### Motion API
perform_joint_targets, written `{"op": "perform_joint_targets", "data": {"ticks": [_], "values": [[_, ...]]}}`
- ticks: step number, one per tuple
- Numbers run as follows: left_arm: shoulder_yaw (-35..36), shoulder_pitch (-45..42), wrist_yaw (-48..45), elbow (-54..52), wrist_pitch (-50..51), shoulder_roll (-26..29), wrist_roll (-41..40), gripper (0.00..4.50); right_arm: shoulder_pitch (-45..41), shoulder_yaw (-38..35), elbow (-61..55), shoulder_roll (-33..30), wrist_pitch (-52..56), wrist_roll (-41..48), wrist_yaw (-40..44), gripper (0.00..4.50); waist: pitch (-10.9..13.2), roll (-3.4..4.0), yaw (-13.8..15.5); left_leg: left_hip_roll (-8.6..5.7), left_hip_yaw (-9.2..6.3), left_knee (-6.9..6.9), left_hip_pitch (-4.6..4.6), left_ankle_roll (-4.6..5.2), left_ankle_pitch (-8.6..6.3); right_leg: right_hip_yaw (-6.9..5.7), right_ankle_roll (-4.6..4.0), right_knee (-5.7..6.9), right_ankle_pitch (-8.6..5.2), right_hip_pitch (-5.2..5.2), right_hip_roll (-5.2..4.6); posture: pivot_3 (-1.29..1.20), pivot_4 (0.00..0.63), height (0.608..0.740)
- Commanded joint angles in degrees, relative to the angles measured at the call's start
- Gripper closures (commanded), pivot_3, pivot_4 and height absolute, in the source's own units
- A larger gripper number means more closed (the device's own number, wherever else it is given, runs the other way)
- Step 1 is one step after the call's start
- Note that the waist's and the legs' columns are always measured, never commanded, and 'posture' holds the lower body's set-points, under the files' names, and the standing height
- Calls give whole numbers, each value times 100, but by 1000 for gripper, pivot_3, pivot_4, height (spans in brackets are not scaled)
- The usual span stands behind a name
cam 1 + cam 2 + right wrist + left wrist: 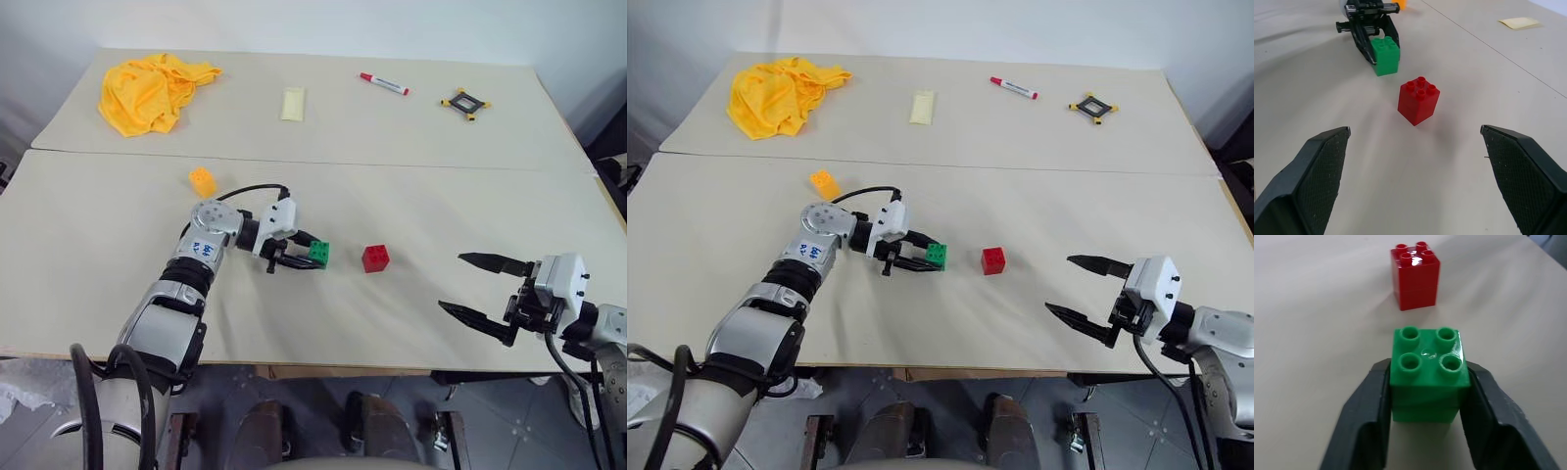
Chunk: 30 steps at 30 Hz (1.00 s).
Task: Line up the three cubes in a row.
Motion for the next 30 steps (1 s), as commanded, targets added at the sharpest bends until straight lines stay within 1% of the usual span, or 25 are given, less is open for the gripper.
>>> {"op": "perform_joint_targets", "data": {"ticks": [1, 4, 6, 8, 9, 11, 14, 17, 19, 21, 23, 26, 28, 30], "values": [[107, -128, -70, -34, 20, 39, 23, 1456, -55, -31, -134, 40, -84, 92, -34, 0, 0, 0, 4, 0, -1, 0, 0, 0, 0, 0, 0, 0, 0, 0, 0, 0, 150, 740], [333, -60, 11, -209, 106, 136, -141, 549, -185, 104, -2, 91, -172, 71, 46, 0, 0, 0, 2, 1, -3, 2, -1, 0, 0, 0, 0, 0, 0, 1, 0, 0, 150, 740], [762, 242, -53, -720, 159, 396, -561, 33, -409, 282, 96, 230, -257, 65, 66, 0, 0, 0, -5, 2, -4, 3, -2, 0, 0, -1, 0, 0, 0, 0, 0, 0, 150, 740], [1157, 617, -203, -1302, 266, 657, -1005, 33, -617, 446, 120, 376, -213, 93, -15, 0, 0, 0, -99, 14, -3, 2, 0, 0, 0, 1, 0, 2, 0, -1, 1, 0, 150, 740], [1345, 881, -158, -1715, 474, 819, -1196, 33, -710, 542, 86, 459, -128, 116, -94, 0, 0, 1, -143, 25, -6, 0, 0, -1, 0, 1, -1, 5, -1, -3, 1, 0, 150, 740], [1699, 1407, 261, -2476, 769, 1069, -1410, 33, -811, 714, -23, 579, 12, 170, -158, 0, 0, 3, -167, 30, -7, -2, 2, -1, 0, -2, -7, 15, -4, -8, 0, 0, 150, 740], [2482, 2598, 1139, -3484, 1172, 1523, -1608, 33, -1037, 1080, -157, 859, -50, 107, -242, 0, -1, 5, -213, 31, -10, -1, 7, -1, 0, -1, -9, 25, -5, -8, -10, 0, 150, 740], [3424, 3931, 2055, -4215, 1493, 1685, -1811, 33, -1375, 1457, -242, 1192, -18, 62, -392, 0, -1, 5, -236, 28, -16, -1, 9, -1, 0, -2, -9, 32, -5, -7, -21, 0, 150, 740], [3968, 4694, 2571, -4509, 1569, 1628, -1905, 33, -1592, 1667, -276, 1375, 13, 34, -477, 0, -1, 5, -242, 22, -20, 0, 10, 0, 0, -5, -9, 37, -5, -4, -35, 0, 150, 740], [4437, 5364, 3060, -4766, 1607, 1436, -2022, 33, -1778, 1862, -317, 1484, 111, 40, -516, 0, -1, 4, -201, 16, -29, 1, 11, 2, -1, -11, -9, 39, -5, -1, -46, 0, 150, 740], [4714, 5886, 3437, -5107, 1696, 1210, -2157, 33, -1908, 2001, -353, 1526, 207, 70, -515, 0, -1, 5, -129, 11, -34, 1, 11, 4, -2, -10, -9, 38, -5, 3, -56, 0, 150, 740], [4879, 6490, 3932, -5814, 1666, 799, -2218, 33, -2077, 2084, -401, 1582, 337, 213, -534, 0, -1, 5, -96, -1, -62, 8, 11, 12, -6, -6, -10, 31, -5, 28, -70, 0, 150, 740], [4812, 6674, 4101, -6203, 1767, 662, -2276, 33, -2138, 2083, -406, 1587, 386, 249, -549, 0, -1, 3, -56, -6, -83, 12, 13, 13, -7, -9, -10, 20, -5, 48, -72, 0, 150, 740], [4699, 6702, 4149, -6373, 1819, 623, -2296, 33, -2174, 2061, -369, 1568, 390, 250, -525, 0, -2, 4, -35, -6, -91, 16, 15, 12, -8, -13, -10, 15, -5, 58, -71, 0, 150, 740]]}}
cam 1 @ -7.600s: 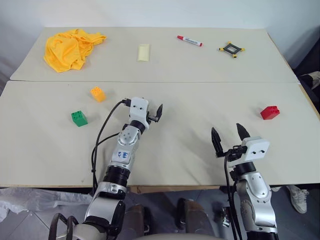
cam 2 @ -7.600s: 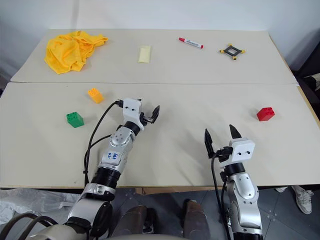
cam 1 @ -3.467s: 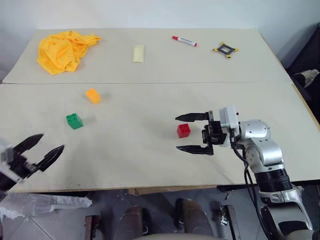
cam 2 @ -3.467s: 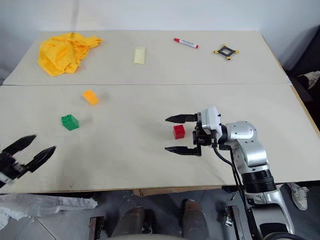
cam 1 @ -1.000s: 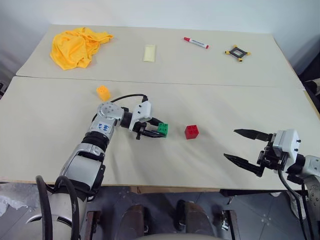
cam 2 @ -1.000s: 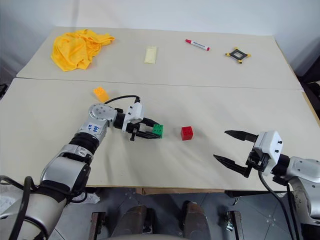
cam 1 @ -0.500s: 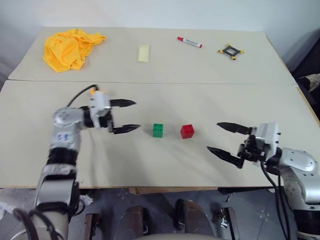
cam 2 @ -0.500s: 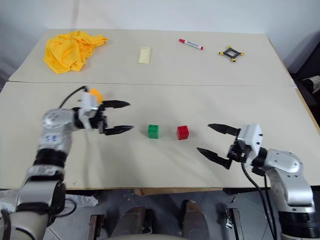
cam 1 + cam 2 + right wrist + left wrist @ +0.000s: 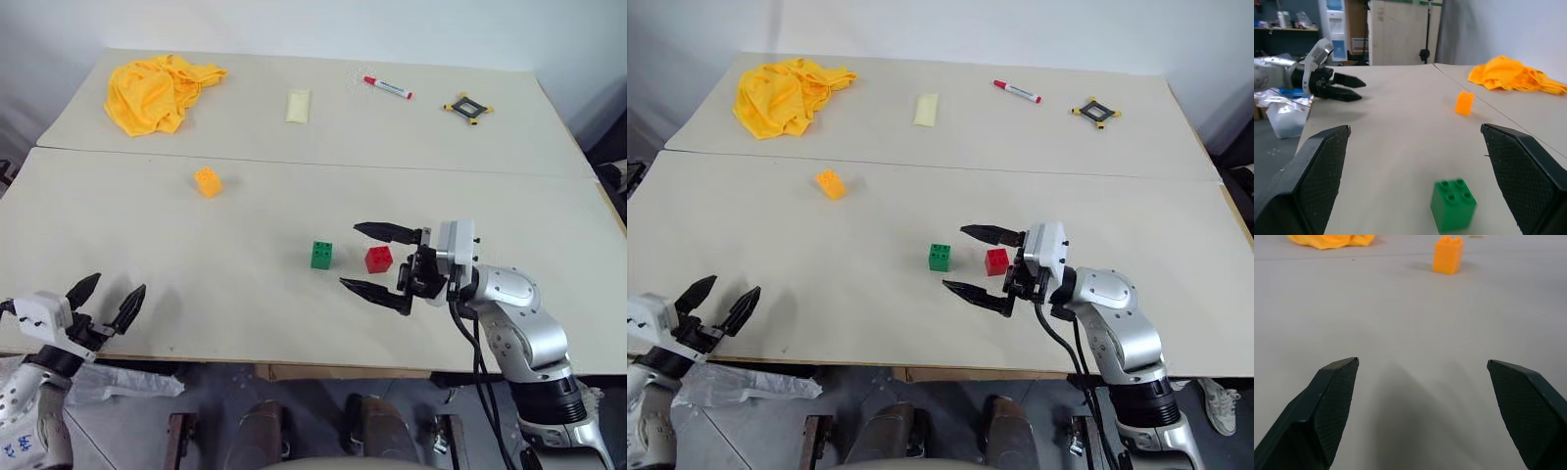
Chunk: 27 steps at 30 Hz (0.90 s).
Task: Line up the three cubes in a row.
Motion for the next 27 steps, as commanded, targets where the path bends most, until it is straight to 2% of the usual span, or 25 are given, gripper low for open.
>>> {"op": "perform_joint_targets", "data": {"ticks": [1, 4, 8, 11, 15, 22, 25, 27], "values": [[-82, -9, 144, -527, 13, 30, -158, 33, -73, -116, -148, -26, -14, 125, 15, 0, 0, 1, 11, 1, 0, 0, 1, -1, 0, -2, 0, -1, 0, 0, 1, 0, 150, 740], [-347, -482, 370, -515, 243, 212, -14, 33, -95, -161, -36, -110, -75, 71, 110, 0, -1, 4, 17, 1, 4, 0, 3, -2, -1, -5, 0, -1, 0, 0, 5, 0, 150, 740], [-929, -1627, 956, -269, 1055, 463, 255, 33, -128, -182, 32, -204, -127, -9, 149, 0, -1, 3, 42, -1, 6, 1, 3, -1, 0, -31, 0, 2, 0, 1, 11, 0, 150, 740], [-1360, -2581, 1642, -37, 1727, 386, 522, 33, -154, -154, 44, -243, -115, -49, 185, 0, -1, 3, 37, -6, 8, 0, 4, 0, 1, -48, 0, 6, 0, 2, 11, 0, 150, 740], [-1963, -3492, 2062, 535, 1606, 166, 1083, 33, -127, -157, -6, -251, -72, -59, 134, 0, -1, 3, 17, -8, 7, -2, 2, 0, 1, -61, 1, 5, 0, 2, 12, 0, 150, 740], [-2306, -4874, 1984, 2321, 1155, 197, 1414, 33, 35, -159, -160, -298, 14, -69, 32, 0, 0, 1, -18, 1, 11, -6, -7, -5, 4, -91, 3, -16, -1, 2, 21, 0, 150, 740], [-2281, -5210, 2456, 2386, 1509, 79, 1495, 33, 74, -203, -168, -353, 2, -75, 8, 0, 0, 1, -19, 1, 10, -5, -8, -5, 4, -91, 4, -20, 0, 4, 21, 0, 150, 740], [-2244, -5207, 2952, 2043, 1846, -163, 1515, 33, 96, -234, -170, -381, -13, -77, -28, 0, 0, 1, -18, 0, 6, -6, -8, -4, 3, -92, 4, -21, 0, 5, 20, 0, 150, 740]]}}
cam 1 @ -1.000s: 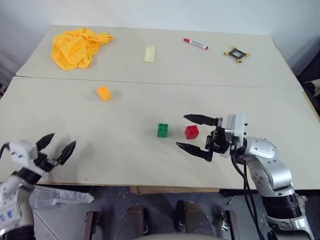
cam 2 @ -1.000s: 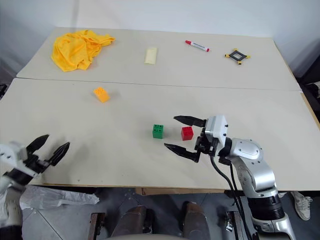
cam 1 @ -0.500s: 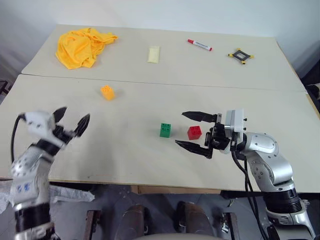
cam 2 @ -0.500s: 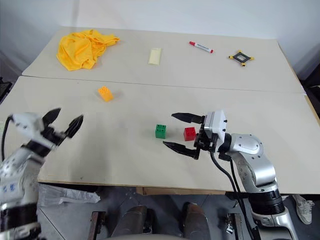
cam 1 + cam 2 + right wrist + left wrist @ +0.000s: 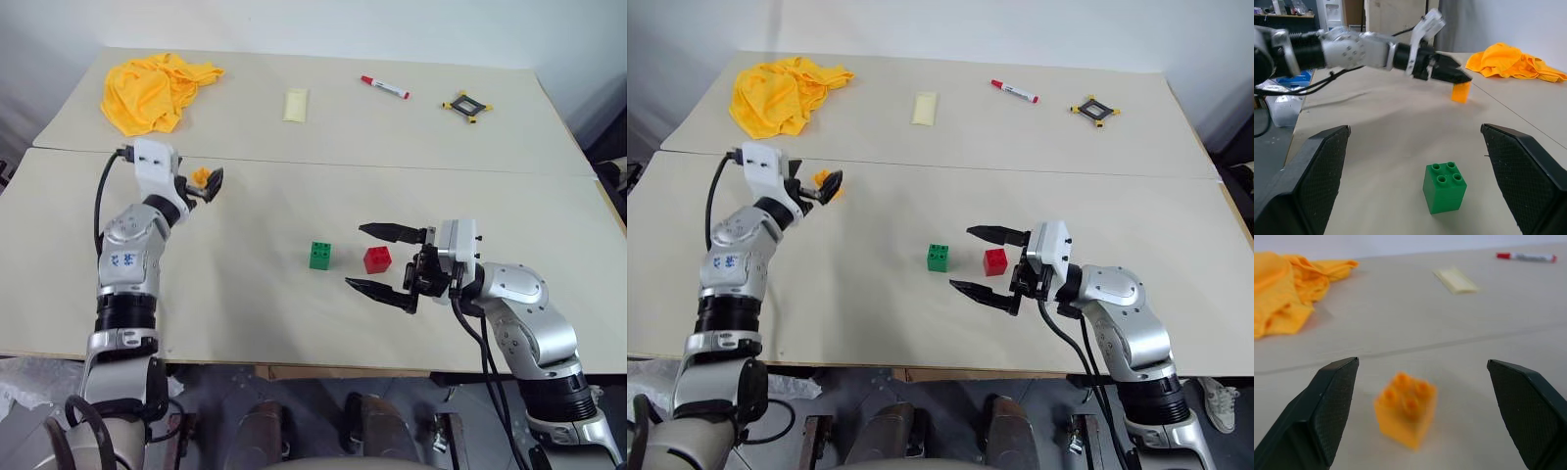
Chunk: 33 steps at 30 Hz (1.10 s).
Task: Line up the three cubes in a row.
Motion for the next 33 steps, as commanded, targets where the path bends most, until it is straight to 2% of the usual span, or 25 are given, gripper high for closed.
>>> {"op": "perform_joint_targets", "data": {"ticks": [1, 7, 9, 14, 26, 29, 33], "values": [[119, -4, 865, -592, 485, -370, 69, 33, 53, -189, -238, -82, -26, 28, -80, 0, 0, 0, 7, -1, -2, -1, 0, 0, 0, 0, 0, 0, 0, 0, -1, 0, 150, 740], [158, 95, 2447, -1360, 1421, -1417, 274, 33, 185, -229, -330, -158, -4, 71, -101, 0, 2, -4, 85, -1, -19, 4, -3, 1, 0, -11, 2, -7, 1, 14, -4, 0, 150, 740], [22, 53, 2860, -1333, 1774, -1529, 585, 33, 186, -234, -321, -148, -22, 63, -121, 0, 2, -4, 80, -2, -24, 8, -4, 1, 0, -17, 3, -9, 2, 19, -6, 0, 150, 740], [151, -135, 3294, -1137, 1716, -1688, 649, 33, 275, -244, -346, -155, -32, 75, -120, 0, 2, -4, 71, 3, -23, 7, -3, 0, 0, -24, 3, -11, 1, 19, -4, 0, 150, 740], [266, -1209, 3230, 1229, 750, -1634, 559, 33, 249, -144, -199, -58, -102, 12, -113, 0, 2, -5, 79, -4, -29, 8, -7, 0, 0, -35, 3, -16, 1, 23, -7, 0, 150, 740], [256, -1289, 3250, 1395, 594, -1651, 556, 631, 256, -152, -140, -40, -151, -10, -102, 0, 3, -5, 75, -3, -29, 8, -7, 0, 0, -36, 4, -16, 1, 23, -7, 0, 150, 740], [240, -1254, 3223, 1381, 528, -1632, 552, 1923, 309, -136, -114, -6, -205, -48, -100, 0, 3, -5, 78, -3, -29, 8, -7, 0, 1, -35, 4, -16, 1, 23, -7, 0, 150, 740]]}}
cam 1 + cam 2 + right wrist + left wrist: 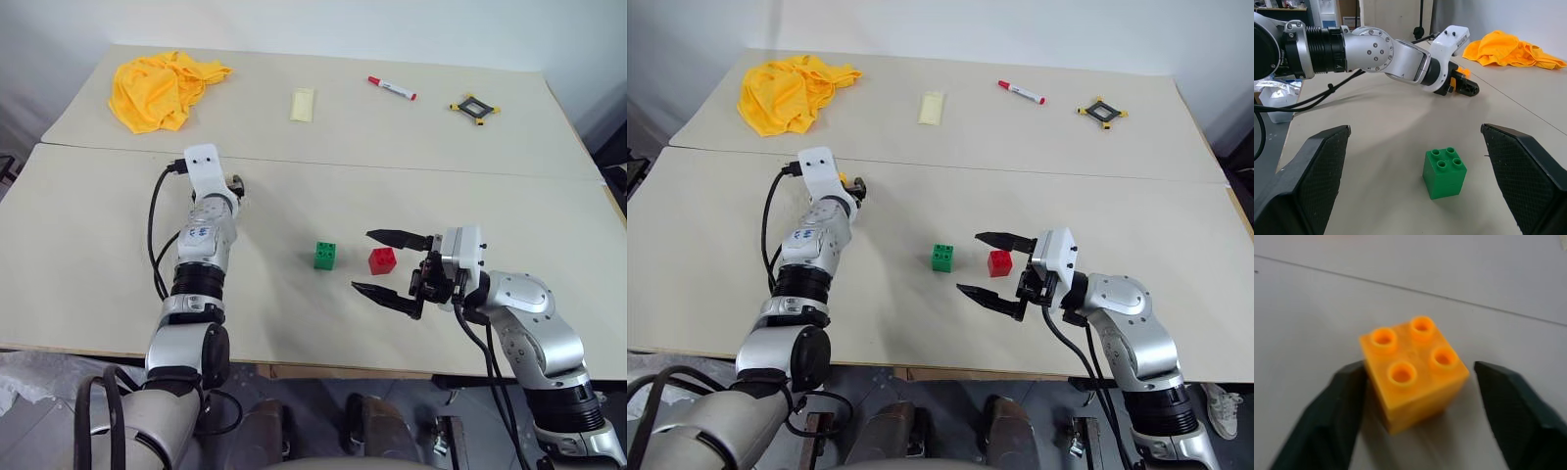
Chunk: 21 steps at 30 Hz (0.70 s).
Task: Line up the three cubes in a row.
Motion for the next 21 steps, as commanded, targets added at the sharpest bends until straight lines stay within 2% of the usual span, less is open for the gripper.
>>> {"op": "perform_joint_targets", "data": {"ticks": [1, 4, 6, 8, 11, 14, 18, 20, 21], "values": [[-22, -79, -79, -108, -121, 60, -5, 2229, 35, -53, -69, 49, -165, -17, 10, 0, 0, 0, 5, 0, 0, 0, 0, 0, 0, 0, 0, 0, 0, 0, 0, 0, 150, 740], [-61, 92, -307, -300, -13, 178, -18, 2983, 67, -42, -62, 67, -188, -26, -3, 0, 0, 0, 1, -1, -1, 0, 0, 0, 0, 0, 0, 0, 0, 0, 0, 0, 150, 740], [-88, 206, -544, -407, -13, 272, -41, 2978, 77, -44, -56, 71, -201, -32, -2, 0, 0, 0, -7, 0, 0, 0, 0, 0, 0, 0, 0, 0, 0, 0, 0, 0, 150, 740], [-179, 393, -1191, -577, -250, 443, -124, 2978, 91, -62, -49, 66, -214, -39, 9, 0, 0, 0, -12, 0, 0, 0, 0, 0, 0, 0, 0, 0, 0, -1, 0, 0, 150, 740], [-427, 646, -2148, -685, -713, 967, -23, 2978, 99, -85, -36, 55, -217, -43, 15, 0, 0, 0, -25, 1, 1, 0, 1, -2, 1, -1, 0, 0, 0, -1, 2, 0, 150, 740], [-605, 915, -3784, -958, -1039, 1478, -380, 2978, 121, -103, -49, 37, -222, -50, 14, 0, 0, 1, -38, 6, 5, -1, 0, -4, 1, -1, -1, 0, -1, -5, 7, 0, 150, 740], [-719, 1347, -7032, -1296, -1566, 2276, -1286, 2978, 197, -204, -155, -103, -191, -23, 64, 0, 1, 3, -26, 5, 6, -1, 0, -4, 2, 0, -2, 0, -2, -5, 6, 0, 150, 740], [-789, 1360, -7759, -1086, -1789, 2547, -1322, 2978, 258, -282, -232, -220, -189, 8, 127, 0, 2, 5, -9, 4, 5, -1, 1, -4, 1, 0, -3, -2, -2, -4, 6, 0, 150, 740], [-875, 1359, -8358, -885, -2219, 2677, -1299, 2978, 321, -375, -328, -303, -153, 82, 154, 0, 2, 5, -4, 4, 4, -1, 0, -4, 1, -1, -3, -3, -2, -3, 6, 0, 150, 740]]}}
